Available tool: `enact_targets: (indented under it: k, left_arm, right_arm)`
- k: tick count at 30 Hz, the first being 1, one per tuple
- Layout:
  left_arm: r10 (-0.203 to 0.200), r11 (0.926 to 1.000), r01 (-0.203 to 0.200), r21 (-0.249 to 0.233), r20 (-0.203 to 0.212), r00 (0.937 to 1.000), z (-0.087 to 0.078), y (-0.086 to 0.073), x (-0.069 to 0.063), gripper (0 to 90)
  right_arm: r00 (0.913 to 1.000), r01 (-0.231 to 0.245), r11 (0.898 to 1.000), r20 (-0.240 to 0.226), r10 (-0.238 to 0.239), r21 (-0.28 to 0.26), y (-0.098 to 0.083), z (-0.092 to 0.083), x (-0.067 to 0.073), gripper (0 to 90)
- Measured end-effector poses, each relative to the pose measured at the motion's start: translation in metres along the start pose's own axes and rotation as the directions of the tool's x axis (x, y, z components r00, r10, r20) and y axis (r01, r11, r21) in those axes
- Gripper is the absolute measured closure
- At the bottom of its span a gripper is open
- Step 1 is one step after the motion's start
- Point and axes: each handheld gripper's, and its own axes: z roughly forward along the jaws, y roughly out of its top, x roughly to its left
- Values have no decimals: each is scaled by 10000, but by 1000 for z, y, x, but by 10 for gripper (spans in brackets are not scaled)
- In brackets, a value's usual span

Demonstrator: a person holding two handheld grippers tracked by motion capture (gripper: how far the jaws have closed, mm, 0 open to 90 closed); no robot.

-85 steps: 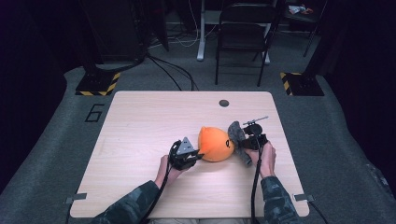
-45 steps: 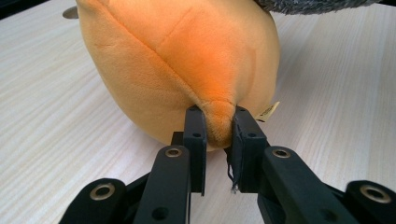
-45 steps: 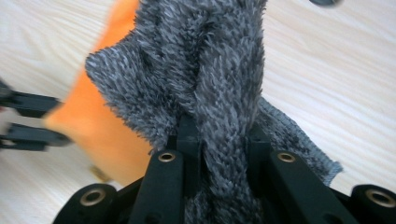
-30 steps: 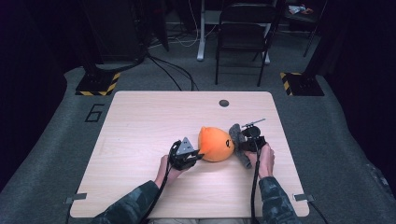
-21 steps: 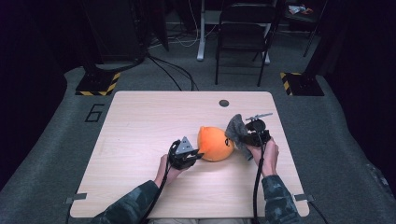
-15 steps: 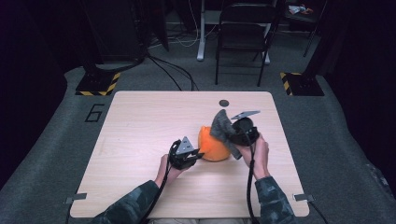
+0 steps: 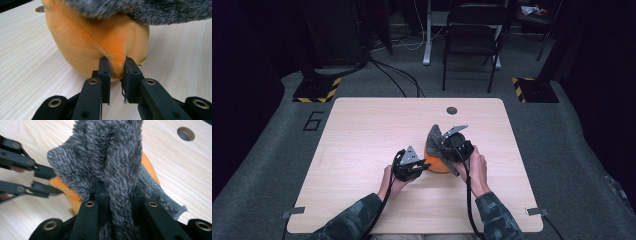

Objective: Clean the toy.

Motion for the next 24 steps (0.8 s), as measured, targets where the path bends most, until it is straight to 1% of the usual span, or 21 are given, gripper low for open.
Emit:
enact_targets:
  k: [2, 3, 4, 9, 10, 11, 14, 17, 18, 19, 21, 23, 24]
  left_arm:
    - [-18, 10000, 18, -37, -42, 10000, 0, 0, 0, 787]
    - [-37, 10000, 36, -58, -67, 10000, 0, -1, 0, 787]
    - [-54, 10000, 54, -8, -23, 10000, 0, -1, 1, 787]
    - [-141, 9999, 141, 1, -42, 9999, 0, -2, 3, 787]
    - [-156, 9999, 156, -7, -34, 9999, 0, -2, 4, 787]
    - [-196, 9998, 196, -3, -12, 9998, 0, -2, 4, 787]
    - [-161, 9999, 161, -37, -49, 9999, 1, -2, 4, 787]
    - [-128, 9999, 128, -8, -29, 9999, 1, -2, 4, 786]
    - [-123, 9999, 123, 0, -30, 9999, 1, -2, 4, 786]
    - [-96, 10000, 96, 13, -40, 9999, 1, -2, 4, 786]
    - [-119, 9999, 119, 65, -3, 9999, 0, -2, 5, 785]
    - [-144, 9999, 144, 39, 35, 9999, 0, -2, 5, 783]
    - [-117, 9999, 117, 50, 18, 9999, 0, -2, 6, 782]
  right_arm:
    - [9998, -206, 9998, -42, 207, 83, -3, 0, -6, 749]
    - [9998, -210, 9998, -35, 210, 75, -4, 0, -9, 749]
    - [9995, -301, 9994, -13, 302, 166, -5, 0, -12, 749]
    - [9969, -694, 9967, 389, 678, 422, -13, 1, -29, 748]
    - [9943, -984, 9937, 460, 959, 544, -16, 2, -33, 749]
    - [9939, -1032, 9931, 447, 1008, 549, -19, 4, -38, 748]
    - [9882, -1501, 9860, 430, 1472, 731, -28, 11, -50, 749]
    - [9830, -1807, 9792, 506, 1766, 922, -35, 17, -61, 748]
    - [9802, -1940, 9754, 605, 1884, 1045, -39, 20, -64, 748]
    - [9771, -2105, 9703, 578, 2049, 1190, -41, 24, -67, 748]
    - [9737, -2261, 9657, 587, 2202, 1275, -47, 29, -72, 748]
    - [9669, -2549, 9544, 568, 2489, 1552, -53, 35, -76, 748]
    - [9659, -2589, 9519, 510, 2539, 1637, -55, 38, -79, 748]
